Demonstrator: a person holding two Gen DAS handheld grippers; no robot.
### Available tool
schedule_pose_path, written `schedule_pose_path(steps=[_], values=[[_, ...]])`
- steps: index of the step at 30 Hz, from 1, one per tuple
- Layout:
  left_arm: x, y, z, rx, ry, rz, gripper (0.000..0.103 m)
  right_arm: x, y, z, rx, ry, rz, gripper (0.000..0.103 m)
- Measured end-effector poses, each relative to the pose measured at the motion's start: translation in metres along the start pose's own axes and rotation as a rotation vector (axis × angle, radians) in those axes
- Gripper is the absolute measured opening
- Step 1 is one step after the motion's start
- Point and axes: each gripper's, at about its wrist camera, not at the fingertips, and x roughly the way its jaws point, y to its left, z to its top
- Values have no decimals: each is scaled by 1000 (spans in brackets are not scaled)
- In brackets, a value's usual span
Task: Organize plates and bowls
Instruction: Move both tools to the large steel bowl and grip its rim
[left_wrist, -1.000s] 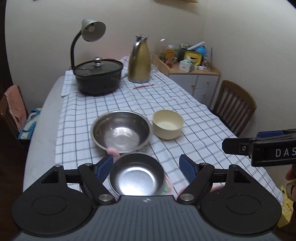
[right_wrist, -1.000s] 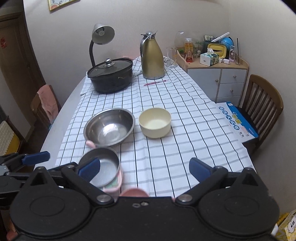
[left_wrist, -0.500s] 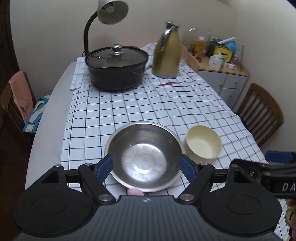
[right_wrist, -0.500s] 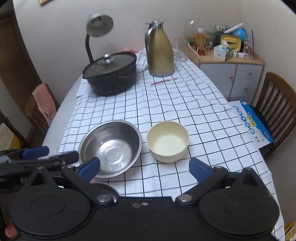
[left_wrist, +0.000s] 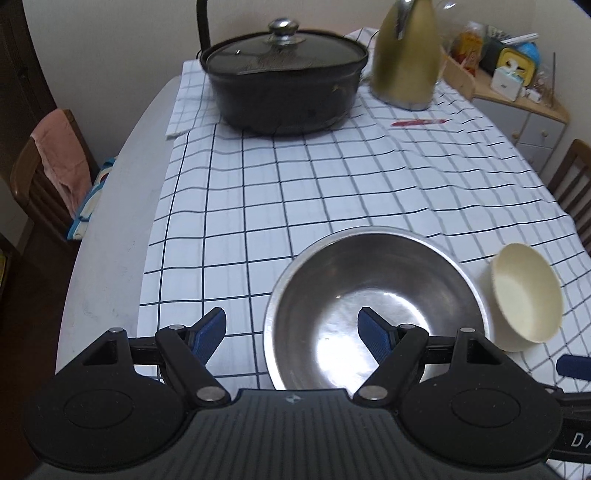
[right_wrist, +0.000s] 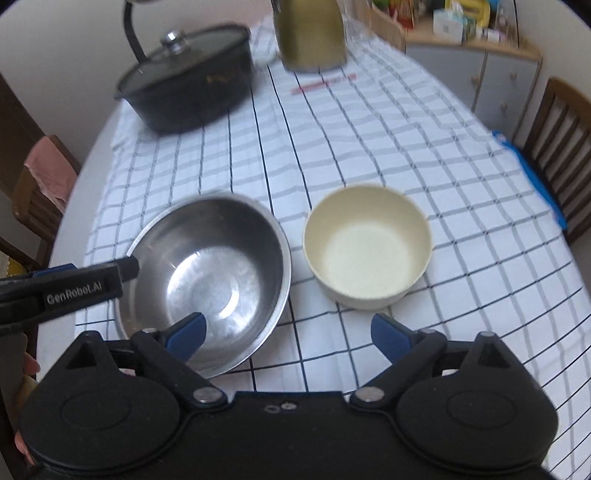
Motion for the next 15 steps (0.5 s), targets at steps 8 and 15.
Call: schedule_pose_path(steps=[8, 15], values=[[35, 12, 2, -56, 49, -9, 78, 36, 3, -3, 28, 88, 29, 71], [51, 18, 4, -96, 82, -32, 62, 47, 9, -2, 36, 117, 49, 51]])
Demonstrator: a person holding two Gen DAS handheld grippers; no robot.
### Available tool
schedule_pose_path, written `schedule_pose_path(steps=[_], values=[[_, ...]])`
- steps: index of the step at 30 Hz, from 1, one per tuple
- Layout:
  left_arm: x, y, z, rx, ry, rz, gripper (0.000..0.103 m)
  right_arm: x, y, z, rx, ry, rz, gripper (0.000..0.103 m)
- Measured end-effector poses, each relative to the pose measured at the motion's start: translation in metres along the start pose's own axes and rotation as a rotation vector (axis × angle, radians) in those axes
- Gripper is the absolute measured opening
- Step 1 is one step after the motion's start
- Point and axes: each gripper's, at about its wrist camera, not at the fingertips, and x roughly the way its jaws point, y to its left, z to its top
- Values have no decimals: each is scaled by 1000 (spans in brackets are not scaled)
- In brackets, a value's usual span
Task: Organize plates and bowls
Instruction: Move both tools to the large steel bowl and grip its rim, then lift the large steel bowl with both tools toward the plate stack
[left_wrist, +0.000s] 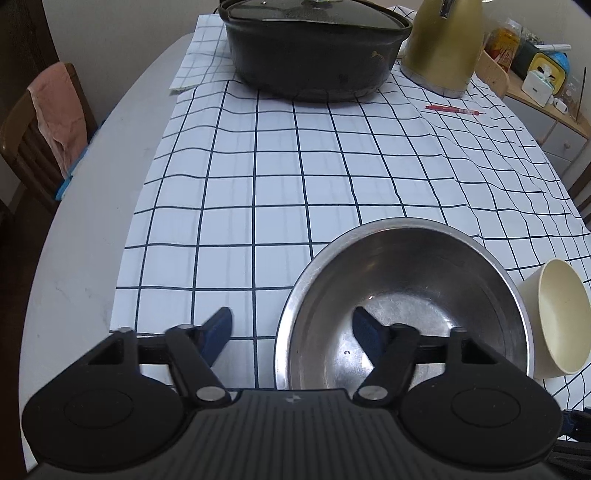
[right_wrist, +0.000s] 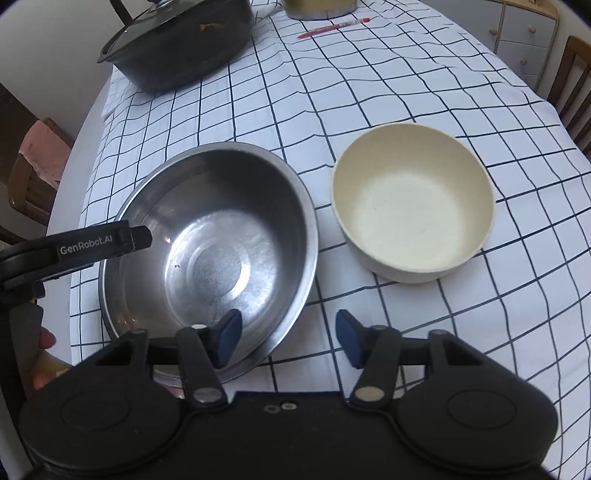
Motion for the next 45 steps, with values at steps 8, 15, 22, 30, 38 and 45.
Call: schedule_pose_path(steps=[8, 15, 22, 30, 38, 45], values=[[3, -4, 0, 10, 14, -10, 29, 3, 11, 2, -52, -15, 0, 33], [-5, -3, 1, 16, -2, 11, 26, -1, 8, 3, -76, -55, -12, 20], [-39, 1, 3, -1, -39, -3, 26, -26, 11, 4, -109, -115, 6, 20], [-109, 2, -15, 9, -98, -30, 26, -80, 19, -13, -162, -172, 22, 20], [-189, 1, -52, 31, -162, -68, 26, -142, 18, -50, -184, -222, 33, 20], [-241, 7, -102, 47, -179, -85, 26, -192, 19, -97, -197, -257, 36, 20]])
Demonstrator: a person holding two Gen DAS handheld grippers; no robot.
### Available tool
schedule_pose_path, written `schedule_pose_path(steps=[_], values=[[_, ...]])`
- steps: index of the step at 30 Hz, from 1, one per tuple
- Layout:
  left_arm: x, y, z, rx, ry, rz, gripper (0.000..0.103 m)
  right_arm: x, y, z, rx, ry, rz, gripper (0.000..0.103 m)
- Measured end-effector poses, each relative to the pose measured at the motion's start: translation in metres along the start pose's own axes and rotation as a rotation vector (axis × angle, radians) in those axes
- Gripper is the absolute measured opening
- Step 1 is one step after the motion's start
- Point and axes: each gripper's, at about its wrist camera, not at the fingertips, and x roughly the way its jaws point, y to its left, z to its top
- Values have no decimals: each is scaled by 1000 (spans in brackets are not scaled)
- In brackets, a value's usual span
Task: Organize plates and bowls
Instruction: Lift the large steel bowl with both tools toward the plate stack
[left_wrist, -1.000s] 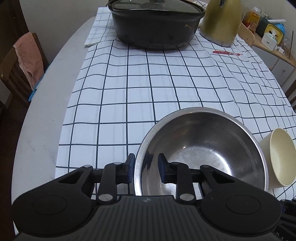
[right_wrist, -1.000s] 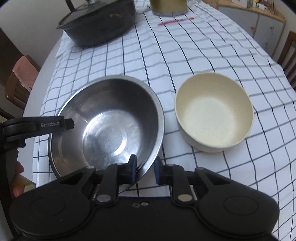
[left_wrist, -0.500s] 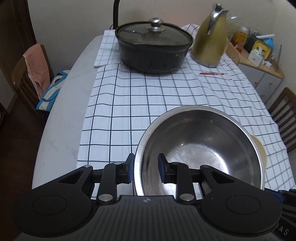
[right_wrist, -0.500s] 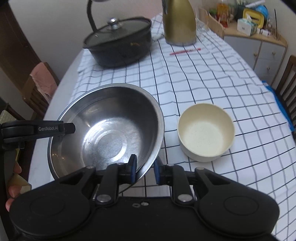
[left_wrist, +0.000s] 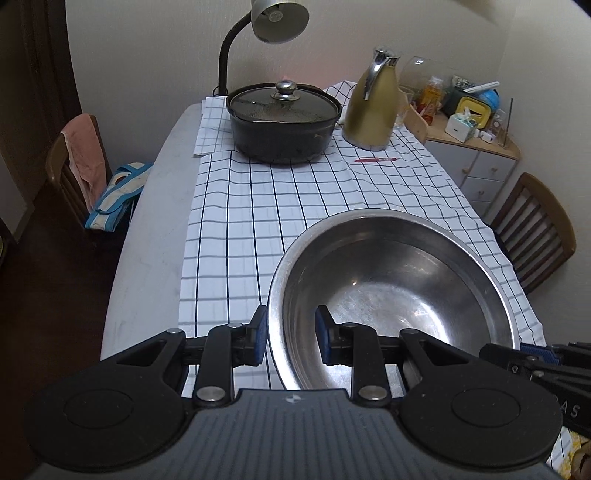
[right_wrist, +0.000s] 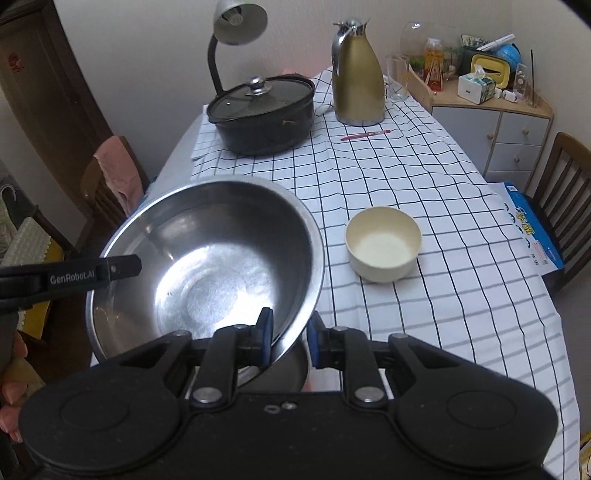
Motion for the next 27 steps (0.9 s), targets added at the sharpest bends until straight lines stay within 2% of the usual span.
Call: schedule_pose_path(steps=[5, 12, 20, 27], values=[[-34, 4, -39, 4, 4, -20, 26, -30, 7, -29, -8, -5, 1, 20], [-55, 15, -96, 1, 42, -40, 26, -53, 16, -81, -36, 32, 13, 20], [-50, 25, -162, -11, 86, -42, 26, -45, 19, -143, -55, 83, 27, 20], [-34, 26, -204, -3, 98, -34, 26, -22, 16, -183, -70, 123, 29, 20]])
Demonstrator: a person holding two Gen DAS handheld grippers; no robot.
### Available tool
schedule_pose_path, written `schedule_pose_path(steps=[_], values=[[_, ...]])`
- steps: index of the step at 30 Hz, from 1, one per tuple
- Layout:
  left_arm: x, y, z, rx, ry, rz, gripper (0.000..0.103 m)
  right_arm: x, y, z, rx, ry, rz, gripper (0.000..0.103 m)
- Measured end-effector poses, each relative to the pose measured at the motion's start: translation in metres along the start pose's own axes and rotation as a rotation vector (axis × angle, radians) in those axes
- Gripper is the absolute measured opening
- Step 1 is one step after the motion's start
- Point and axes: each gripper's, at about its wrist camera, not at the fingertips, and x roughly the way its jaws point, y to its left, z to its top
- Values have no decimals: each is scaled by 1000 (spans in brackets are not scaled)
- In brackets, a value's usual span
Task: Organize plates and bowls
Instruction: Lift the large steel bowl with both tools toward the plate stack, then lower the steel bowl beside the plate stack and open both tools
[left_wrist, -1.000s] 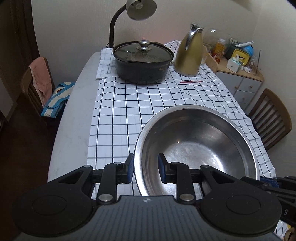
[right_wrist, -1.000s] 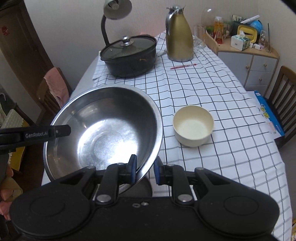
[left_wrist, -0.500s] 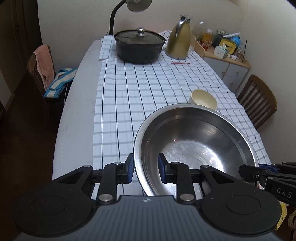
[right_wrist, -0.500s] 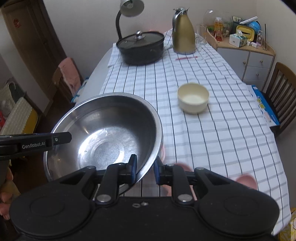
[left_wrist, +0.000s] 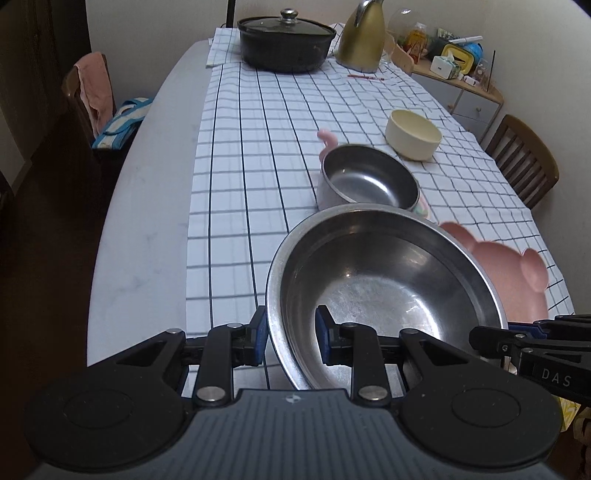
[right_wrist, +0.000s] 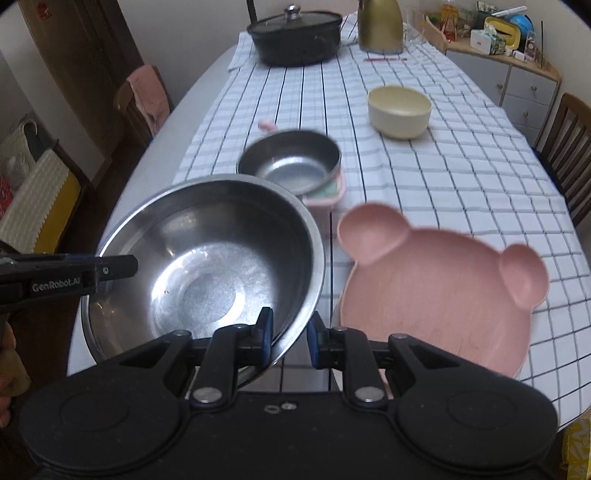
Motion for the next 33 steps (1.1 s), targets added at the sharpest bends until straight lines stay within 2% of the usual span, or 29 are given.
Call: schedule_pose_path(steps=[7, 14, 26, 33], values=[[19, 1, -30, 10, 9, 15, 26, 20, -2, -25, -7, 27, 1, 20], [33, 4, -43, 2, 32, 18, 26, 29, 0, -38, -42, 27, -10, 20], [42, 7, -49, 5, 59, 16, 26, 46, -1, -46, -53, 62, -23, 20], [44, 8, -47, 3, 64, 12, 26, 47, 1, -45, -58, 80, -25, 24]])
